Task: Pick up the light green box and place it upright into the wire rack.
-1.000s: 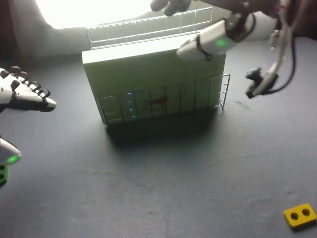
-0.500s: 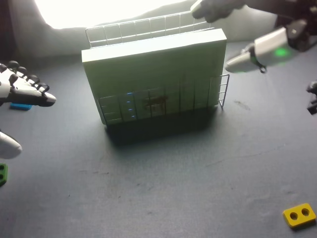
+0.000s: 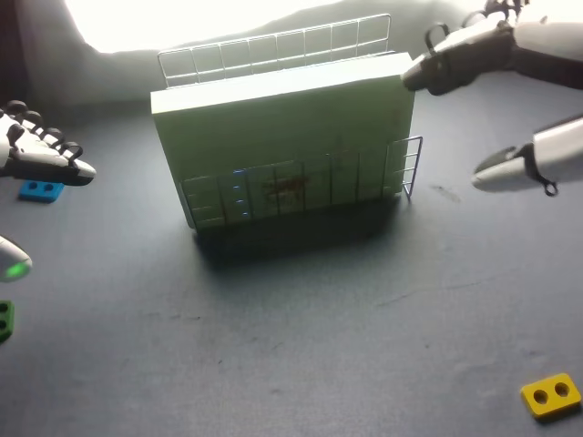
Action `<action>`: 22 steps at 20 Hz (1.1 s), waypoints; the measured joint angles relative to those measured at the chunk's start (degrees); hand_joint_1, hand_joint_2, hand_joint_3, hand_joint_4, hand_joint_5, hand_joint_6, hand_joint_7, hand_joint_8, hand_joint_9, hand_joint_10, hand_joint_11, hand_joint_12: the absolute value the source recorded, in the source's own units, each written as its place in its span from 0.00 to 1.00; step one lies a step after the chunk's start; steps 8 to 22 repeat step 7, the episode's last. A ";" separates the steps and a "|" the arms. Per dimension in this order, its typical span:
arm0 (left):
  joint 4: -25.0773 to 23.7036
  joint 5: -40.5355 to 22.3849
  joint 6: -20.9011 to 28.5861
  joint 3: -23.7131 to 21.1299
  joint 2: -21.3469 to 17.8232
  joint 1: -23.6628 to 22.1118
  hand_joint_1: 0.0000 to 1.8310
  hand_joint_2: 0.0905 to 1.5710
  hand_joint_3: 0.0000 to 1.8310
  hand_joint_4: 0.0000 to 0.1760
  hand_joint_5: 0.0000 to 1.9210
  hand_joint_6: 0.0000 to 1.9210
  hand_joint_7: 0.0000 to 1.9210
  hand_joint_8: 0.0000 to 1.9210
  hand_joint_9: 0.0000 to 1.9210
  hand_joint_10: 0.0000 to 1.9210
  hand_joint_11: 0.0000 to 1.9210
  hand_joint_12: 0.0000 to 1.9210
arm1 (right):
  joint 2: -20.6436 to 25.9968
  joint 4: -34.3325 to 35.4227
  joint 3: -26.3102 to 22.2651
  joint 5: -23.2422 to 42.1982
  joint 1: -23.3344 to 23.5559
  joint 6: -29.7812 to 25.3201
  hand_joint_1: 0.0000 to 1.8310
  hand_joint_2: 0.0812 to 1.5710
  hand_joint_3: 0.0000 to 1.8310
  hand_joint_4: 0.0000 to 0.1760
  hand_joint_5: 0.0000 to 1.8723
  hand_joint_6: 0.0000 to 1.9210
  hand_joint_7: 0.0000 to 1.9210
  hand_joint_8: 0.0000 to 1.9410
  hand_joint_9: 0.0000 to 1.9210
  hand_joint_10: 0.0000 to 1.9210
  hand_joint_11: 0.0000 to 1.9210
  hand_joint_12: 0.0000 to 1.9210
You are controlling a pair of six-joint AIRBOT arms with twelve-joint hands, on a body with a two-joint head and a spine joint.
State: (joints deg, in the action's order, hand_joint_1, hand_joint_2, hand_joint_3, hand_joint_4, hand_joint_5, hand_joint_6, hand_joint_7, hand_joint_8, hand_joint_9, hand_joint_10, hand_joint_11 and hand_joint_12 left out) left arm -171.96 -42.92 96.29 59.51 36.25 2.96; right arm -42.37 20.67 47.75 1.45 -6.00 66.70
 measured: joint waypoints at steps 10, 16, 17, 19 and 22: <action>-0.07 -0.37 -0.09 0.11 0.02 -0.42 0.17 0.79 0.00 0.00 0.24 0.00 0.31 0.00 0.29 0.01 0.01 0.61 | 1.88 -0.57 -2.01 3.91 -1.09 0.07 0.09 0.76 0.00 0.00 0.30 0.24 0.35 0.30 0.23 0.62 0.04 0.91; -0.07 -0.37 -0.09 0.11 0.02 -0.42 0.17 0.79 0.00 0.00 0.24 0.00 0.31 0.00 0.29 0.01 0.01 0.61 | 1.88 -0.57 -2.01 3.91 -1.09 0.07 0.09 0.76 0.00 0.00 0.30 0.24 0.35 0.30 0.23 0.62 0.04 0.91; -0.07 -0.37 -0.09 0.11 0.02 -0.42 0.17 0.79 0.00 0.00 0.24 0.00 0.31 0.00 0.29 0.01 0.01 0.61 | 1.88 -0.57 -2.01 3.91 -1.09 0.07 0.09 0.76 0.00 0.00 0.30 0.24 0.35 0.30 0.23 0.62 0.04 0.91; -0.07 -0.37 -0.09 0.11 0.02 -0.42 0.17 0.79 0.00 0.00 0.24 0.00 0.31 0.00 0.29 0.01 0.01 0.61 | 1.88 -0.57 -2.01 3.91 -1.09 0.07 0.09 0.76 0.00 0.00 0.30 0.24 0.35 0.30 0.23 0.62 0.04 0.91; -0.07 -0.37 -0.09 0.11 0.02 -0.42 0.17 0.79 0.00 0.00 0.24 0.00 0.31 0.00 0.29 0.01 0.01 0.61 | 1.88 -0.57 -2.01 3.91 -1.09 0.07 0.09 0.76 0.00 0.00 0.30 0.24 0.35 0.30 0.23 0.62 0.04 0.91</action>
